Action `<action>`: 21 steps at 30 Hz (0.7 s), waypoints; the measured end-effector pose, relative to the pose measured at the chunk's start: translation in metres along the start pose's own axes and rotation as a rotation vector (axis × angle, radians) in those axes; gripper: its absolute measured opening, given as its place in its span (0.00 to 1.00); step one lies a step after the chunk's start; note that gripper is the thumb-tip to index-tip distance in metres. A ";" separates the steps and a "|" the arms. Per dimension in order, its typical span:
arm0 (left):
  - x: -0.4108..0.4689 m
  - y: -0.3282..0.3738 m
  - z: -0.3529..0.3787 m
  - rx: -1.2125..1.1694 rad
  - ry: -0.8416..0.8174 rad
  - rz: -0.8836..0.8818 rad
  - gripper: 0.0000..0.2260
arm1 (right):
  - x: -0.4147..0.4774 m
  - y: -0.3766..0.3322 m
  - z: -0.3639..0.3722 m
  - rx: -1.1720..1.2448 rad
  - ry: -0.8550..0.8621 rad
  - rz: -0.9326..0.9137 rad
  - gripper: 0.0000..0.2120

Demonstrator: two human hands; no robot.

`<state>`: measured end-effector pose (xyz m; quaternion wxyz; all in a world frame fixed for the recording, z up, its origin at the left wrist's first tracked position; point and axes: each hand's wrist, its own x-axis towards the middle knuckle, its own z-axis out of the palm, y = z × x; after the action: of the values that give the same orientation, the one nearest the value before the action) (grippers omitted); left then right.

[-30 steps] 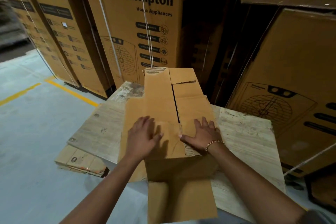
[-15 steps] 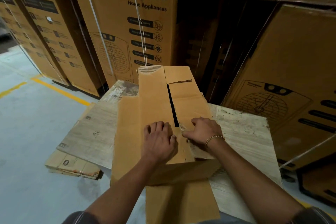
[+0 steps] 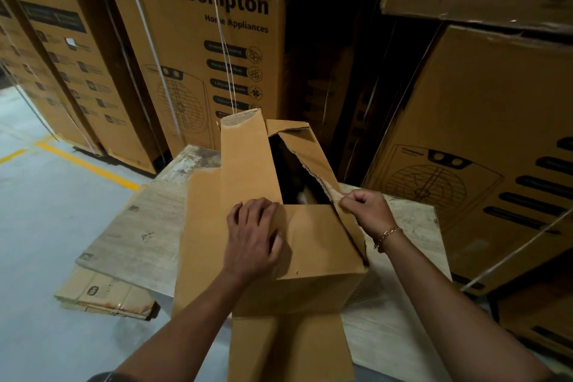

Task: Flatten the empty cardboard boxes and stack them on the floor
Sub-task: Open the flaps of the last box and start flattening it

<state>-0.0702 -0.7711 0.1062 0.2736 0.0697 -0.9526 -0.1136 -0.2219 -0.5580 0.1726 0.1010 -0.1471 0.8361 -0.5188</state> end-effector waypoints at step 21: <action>-0.077 0.085 -0.075 0.345 0.036 0.014 0.30 | -0.006 -0.001 -0.029 0.137 0.032 0.043 0.11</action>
<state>0.0293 -0.6873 0.1508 0.2755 0.1109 -0.9533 0.0546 -0.2251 -0.5316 0.1861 0.1085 -0.1136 0.8029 -0.5750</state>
